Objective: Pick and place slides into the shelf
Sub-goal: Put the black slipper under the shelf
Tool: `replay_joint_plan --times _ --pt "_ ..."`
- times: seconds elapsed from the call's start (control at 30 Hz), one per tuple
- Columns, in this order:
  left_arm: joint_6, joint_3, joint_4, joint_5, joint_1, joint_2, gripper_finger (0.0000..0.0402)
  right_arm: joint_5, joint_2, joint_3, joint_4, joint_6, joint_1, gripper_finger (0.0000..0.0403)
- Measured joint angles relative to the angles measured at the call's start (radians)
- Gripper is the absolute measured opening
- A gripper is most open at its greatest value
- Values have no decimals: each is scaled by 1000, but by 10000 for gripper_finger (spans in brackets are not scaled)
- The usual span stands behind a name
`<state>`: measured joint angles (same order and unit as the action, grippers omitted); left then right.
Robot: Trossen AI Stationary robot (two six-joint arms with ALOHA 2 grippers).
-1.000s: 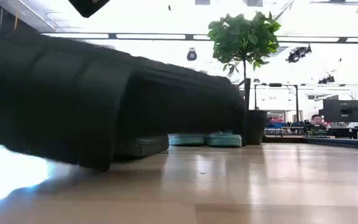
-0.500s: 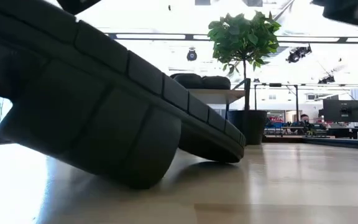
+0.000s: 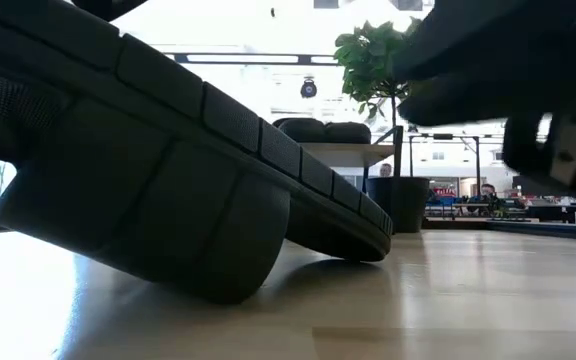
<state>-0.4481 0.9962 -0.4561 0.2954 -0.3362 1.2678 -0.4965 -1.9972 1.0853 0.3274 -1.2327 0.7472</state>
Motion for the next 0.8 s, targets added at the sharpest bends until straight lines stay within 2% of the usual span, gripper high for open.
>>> replay_joint_plan --times 0.2,0.37,0.7,0.8 --pt "-2 0 0 -3 0 0 5 8 0 -41 35 -13 -27 108" --pt "-2 0 0 -24 0 0 5 48 0 -41 50 41 -57 138" --pt "-6 0 -4 -27 0 0 5 155 -8 -39 53 109 -102 154" --pt "-24 0 -61 -28 -3 0 5 183 -20 -39 51 108 -109 154"
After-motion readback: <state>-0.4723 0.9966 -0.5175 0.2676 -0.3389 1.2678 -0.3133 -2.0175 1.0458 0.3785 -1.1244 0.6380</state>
